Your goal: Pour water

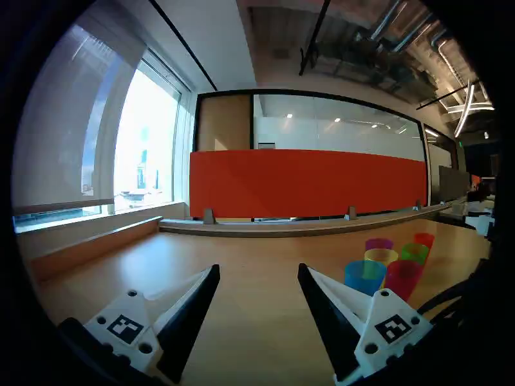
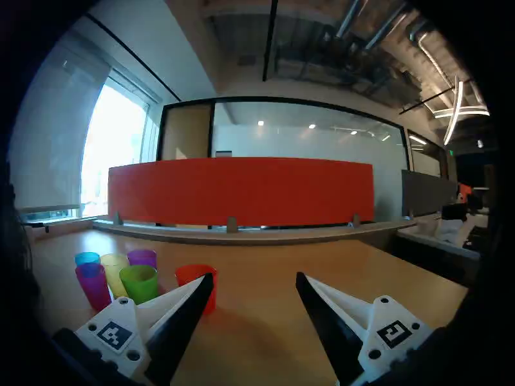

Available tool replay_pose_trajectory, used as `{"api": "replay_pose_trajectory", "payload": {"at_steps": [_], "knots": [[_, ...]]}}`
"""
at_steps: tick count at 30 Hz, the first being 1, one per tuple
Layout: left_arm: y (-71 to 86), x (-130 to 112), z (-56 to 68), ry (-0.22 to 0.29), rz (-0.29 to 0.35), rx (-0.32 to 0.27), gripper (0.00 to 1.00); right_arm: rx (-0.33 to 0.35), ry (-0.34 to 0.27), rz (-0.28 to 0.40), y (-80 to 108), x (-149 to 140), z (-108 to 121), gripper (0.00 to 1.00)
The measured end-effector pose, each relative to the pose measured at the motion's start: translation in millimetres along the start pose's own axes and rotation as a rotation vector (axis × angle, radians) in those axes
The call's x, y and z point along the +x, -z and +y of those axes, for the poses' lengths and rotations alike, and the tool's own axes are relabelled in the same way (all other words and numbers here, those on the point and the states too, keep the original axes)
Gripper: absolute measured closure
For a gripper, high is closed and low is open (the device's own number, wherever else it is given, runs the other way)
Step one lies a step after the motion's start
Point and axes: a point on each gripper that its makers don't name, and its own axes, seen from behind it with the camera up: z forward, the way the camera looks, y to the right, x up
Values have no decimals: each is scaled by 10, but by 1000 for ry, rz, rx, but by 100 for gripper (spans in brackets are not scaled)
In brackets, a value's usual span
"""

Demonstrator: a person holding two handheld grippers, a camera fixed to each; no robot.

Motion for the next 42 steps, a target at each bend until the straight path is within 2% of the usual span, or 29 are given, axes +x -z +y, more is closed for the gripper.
{"api": "replay_pose_trajectory", "payload": {"at_steps": [5, 11, 17, 24, 33, 42], "knots": [[-49, 43, 65, 11, 2, -20, 10, 14, 7, 4, 6, 123, -27, 0], [-113, 162, 186, 30, -11, -87, 10, 52, 28, -8, -1, 308, -126, 0], [-170, 325, 313, -5, -31, -171, 10, 89, 60, -7, -41, 547, -233, 0], [-234, 437, 463, -42, -63, -257, 10, 124, 67, 8, -85, 803, -329, 0], [-285, 338, 688, -95, -150, -387, 10, 215, 126, -21, -108, 849, -513, 0], [-337, 128, 849, -145, -253, -497, 10, 359, 206, -111, -100, 766, -703, 0]]}}
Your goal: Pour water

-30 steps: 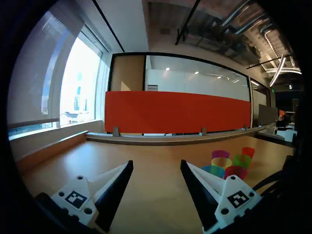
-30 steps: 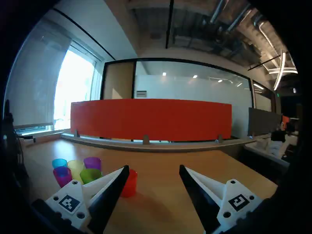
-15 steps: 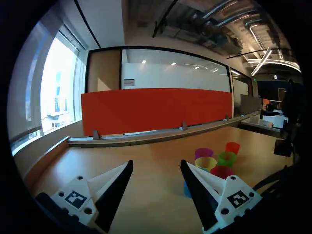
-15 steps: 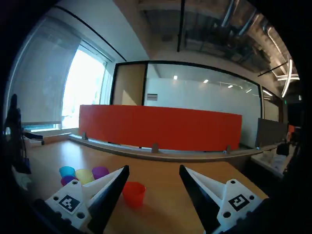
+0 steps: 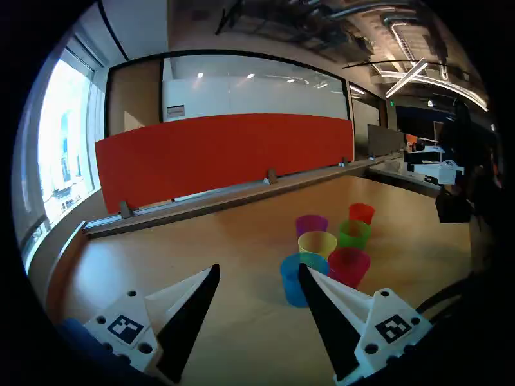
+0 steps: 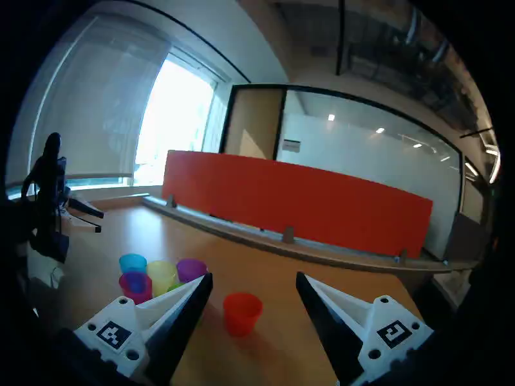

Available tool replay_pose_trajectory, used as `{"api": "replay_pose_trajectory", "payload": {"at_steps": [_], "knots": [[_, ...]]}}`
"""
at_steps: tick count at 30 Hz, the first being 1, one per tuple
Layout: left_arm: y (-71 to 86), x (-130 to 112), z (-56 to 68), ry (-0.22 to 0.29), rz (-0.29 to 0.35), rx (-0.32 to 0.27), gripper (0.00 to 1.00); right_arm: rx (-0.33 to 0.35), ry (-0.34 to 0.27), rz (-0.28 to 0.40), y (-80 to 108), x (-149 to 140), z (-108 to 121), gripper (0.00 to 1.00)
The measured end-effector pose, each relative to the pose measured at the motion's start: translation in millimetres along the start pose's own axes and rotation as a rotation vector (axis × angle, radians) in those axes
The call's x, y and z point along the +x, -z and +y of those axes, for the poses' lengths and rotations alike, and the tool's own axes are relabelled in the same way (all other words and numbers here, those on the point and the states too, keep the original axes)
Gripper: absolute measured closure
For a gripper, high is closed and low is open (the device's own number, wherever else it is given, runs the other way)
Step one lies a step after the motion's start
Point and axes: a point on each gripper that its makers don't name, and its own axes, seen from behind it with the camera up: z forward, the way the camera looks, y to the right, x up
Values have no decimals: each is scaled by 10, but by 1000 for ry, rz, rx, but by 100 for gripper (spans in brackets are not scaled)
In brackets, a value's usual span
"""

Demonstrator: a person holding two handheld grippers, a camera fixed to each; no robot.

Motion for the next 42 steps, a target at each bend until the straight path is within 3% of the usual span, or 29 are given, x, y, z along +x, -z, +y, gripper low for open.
{"api": "replay_pose_trajectory", "payload": {"at_steps": [6, 11, 18, 32, 42], "knots": [[-100, -64, 125, -32, -56, -95, 10, 113, 41, -76, -16, -89, -137, 0], [-194, -174, 183, -39, -114, -155, 10, 164, 53, -118, -30, -153, -172, 0], [-282, -263, 266, -46, -154, -218, 10, 192, 77, -144, -47, -208, -178, 0], [-447, -510, 532, -150, -230, -317, 10, 225, 85, -174, -126, -340, -255, 0], [-625, -625, 572, -147, -258, -343, 10, 239, 100, -194, -175, -448, -302, 0]]}}
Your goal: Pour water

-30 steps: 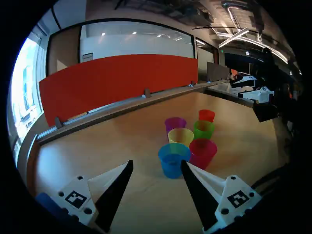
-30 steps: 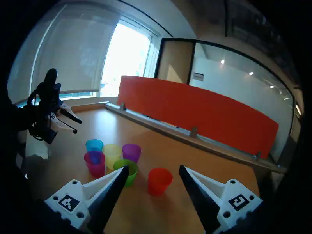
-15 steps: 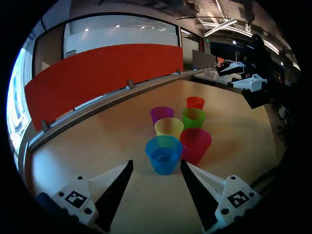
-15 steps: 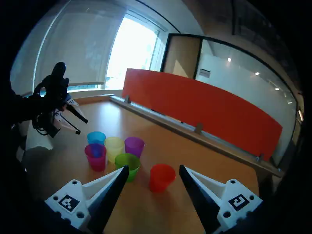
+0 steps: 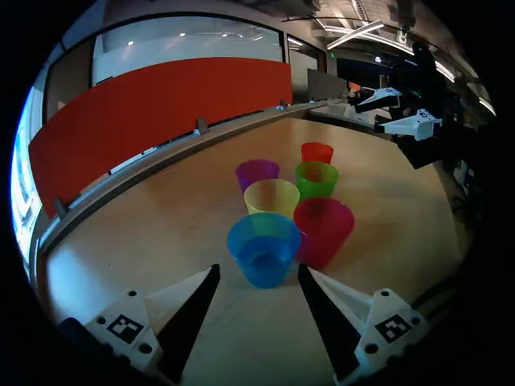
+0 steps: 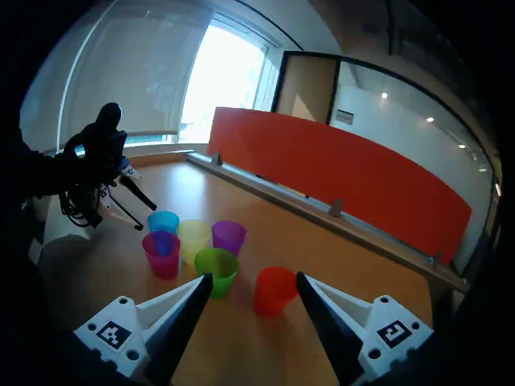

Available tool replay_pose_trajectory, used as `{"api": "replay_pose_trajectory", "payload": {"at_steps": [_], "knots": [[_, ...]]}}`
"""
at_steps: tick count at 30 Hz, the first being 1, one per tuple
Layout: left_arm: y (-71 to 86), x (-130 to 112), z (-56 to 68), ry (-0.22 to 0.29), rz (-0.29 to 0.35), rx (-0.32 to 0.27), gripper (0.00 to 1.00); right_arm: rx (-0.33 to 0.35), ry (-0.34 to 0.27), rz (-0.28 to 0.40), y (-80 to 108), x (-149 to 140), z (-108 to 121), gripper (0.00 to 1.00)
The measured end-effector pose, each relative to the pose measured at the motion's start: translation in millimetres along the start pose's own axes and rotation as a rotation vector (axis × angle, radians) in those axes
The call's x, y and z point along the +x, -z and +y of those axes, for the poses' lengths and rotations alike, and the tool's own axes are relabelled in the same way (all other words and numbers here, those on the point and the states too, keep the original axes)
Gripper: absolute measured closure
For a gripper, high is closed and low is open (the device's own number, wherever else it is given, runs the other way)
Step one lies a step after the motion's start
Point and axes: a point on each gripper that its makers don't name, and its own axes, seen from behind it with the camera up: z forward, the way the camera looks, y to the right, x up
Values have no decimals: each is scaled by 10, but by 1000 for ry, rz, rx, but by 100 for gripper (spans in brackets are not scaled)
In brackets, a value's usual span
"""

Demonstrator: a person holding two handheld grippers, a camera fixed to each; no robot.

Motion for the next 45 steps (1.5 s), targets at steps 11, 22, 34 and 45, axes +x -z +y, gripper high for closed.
{"api": "replay_pose_trajectory", "payload": {"at_steps": [11, 22, 34, 45], "knots": [[-200, 60, 12, -1, 1, -44, 10, 10, 6, -9, -83, -15, -35, 0], [-311, 67, 29, -30, -14, -68, 10, 24, 5, -19, -146, -69, -84, 0], [-399, 117, 40, -45, -16, -82, 10, 32, 9, -30, -166, -127, -126, 0], [-417, 127, 54, -39, -10, -83, 10, 30, 3, -31, -162, -171, -130, 0]]}}
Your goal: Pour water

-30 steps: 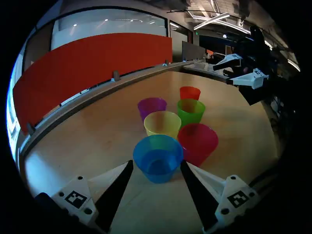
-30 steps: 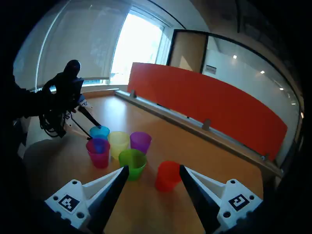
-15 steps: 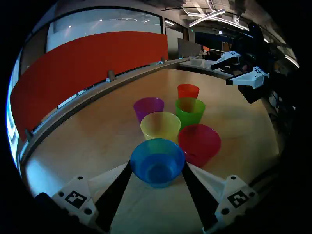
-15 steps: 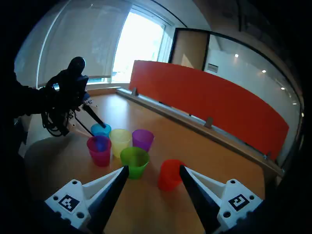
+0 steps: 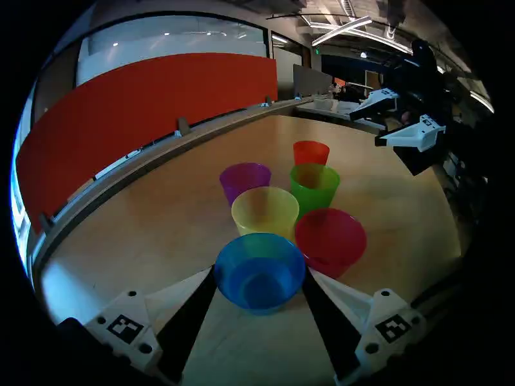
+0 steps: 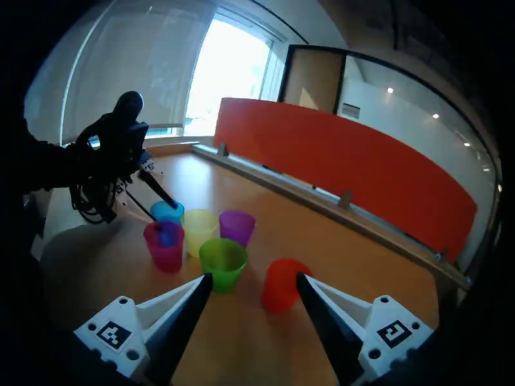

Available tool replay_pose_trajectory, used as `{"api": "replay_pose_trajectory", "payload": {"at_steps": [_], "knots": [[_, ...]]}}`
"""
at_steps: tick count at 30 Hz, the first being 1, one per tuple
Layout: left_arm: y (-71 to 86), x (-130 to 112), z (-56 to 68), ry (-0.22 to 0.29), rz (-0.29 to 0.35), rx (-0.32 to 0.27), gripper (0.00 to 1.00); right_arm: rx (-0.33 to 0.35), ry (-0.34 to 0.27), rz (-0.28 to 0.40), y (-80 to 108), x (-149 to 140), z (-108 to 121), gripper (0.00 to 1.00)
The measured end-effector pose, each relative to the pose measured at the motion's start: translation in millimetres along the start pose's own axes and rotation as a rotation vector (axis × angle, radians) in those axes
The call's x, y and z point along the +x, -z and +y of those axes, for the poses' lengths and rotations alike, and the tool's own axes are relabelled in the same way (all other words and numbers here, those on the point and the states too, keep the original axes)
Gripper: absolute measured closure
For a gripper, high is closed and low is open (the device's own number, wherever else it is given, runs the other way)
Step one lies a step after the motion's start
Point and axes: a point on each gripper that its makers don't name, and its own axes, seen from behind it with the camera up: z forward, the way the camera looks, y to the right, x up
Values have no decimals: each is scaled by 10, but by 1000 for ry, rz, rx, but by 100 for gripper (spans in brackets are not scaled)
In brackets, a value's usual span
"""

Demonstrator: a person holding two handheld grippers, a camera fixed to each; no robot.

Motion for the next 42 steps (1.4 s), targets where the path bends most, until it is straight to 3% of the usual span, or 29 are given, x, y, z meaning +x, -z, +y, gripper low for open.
{"api": "replay_pose_trajectory", "payload": {"at_steps": [21, 30, 42], "knots": [[76, 80, 18, -11, 27, 10, 13, 1, 0, 5, -11, 9, -45, 0], [248, 233, -14, 3, 65, 42, 13, 8, 5, 9, -34, 46, -83, 0], [503, 387, 111, 17, 104, 59, 13, 25, 10, 13, -127, 69, -149, 0]]}}
